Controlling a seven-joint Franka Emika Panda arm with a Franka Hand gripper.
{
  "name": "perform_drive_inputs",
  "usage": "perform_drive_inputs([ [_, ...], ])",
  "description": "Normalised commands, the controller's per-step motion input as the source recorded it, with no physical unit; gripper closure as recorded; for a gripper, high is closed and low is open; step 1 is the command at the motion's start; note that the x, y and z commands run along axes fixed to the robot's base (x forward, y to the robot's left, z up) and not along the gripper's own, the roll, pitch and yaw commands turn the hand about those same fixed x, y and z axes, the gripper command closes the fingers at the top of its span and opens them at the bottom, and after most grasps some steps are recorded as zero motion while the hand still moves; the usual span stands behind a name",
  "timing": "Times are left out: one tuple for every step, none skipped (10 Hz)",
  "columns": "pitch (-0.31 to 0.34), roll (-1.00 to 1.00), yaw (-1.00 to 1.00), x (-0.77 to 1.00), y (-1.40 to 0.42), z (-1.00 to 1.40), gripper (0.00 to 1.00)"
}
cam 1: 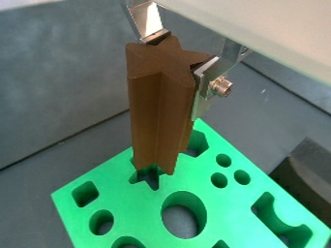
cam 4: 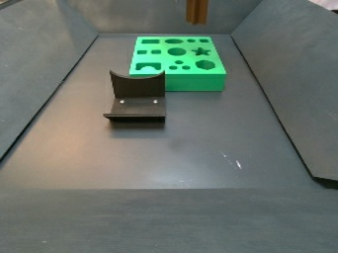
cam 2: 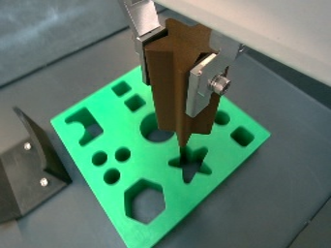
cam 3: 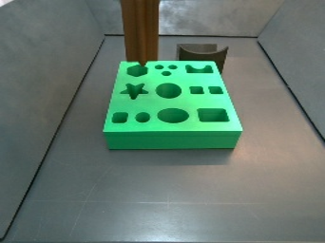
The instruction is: Insert the star object.
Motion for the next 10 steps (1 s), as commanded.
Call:
perform_drive_inputs([
  [-0.017, 0.01, 0.04, -0.05, 0.2, -1.0, 1.0],
  [-0.013, 0.02, 0.01, -0.03, 0.19, -1.0, 1.0],
  [0.0, 0.01, 0.0, 0.0, 0.16, -1.0, 1.0],
  [0.0, 0.02, -0.02, 0.26, 0.0, -1.0, 1.0],
  [0.0, 0.13, 0.0, 0.28, 0.0, -1.0, 1.0],
  [-0.053, 0.0, 0.0, -0.05, 0.0, -0.01, 1.0],
  [-0.011, 0.0, 0.0, 0.0, 0.0, 0.0, 1.0],
  [-0.113, 0.0, 0.0, -0.12, 0.0, -0.23, 1.0],
  [-0.357, 0.13, 0.0, -0.53, -0.11, -0.3, 1.0],
  [-0.243, 0.17, 0.0, -0.49, -0.13, -0.16, 1.0],
])
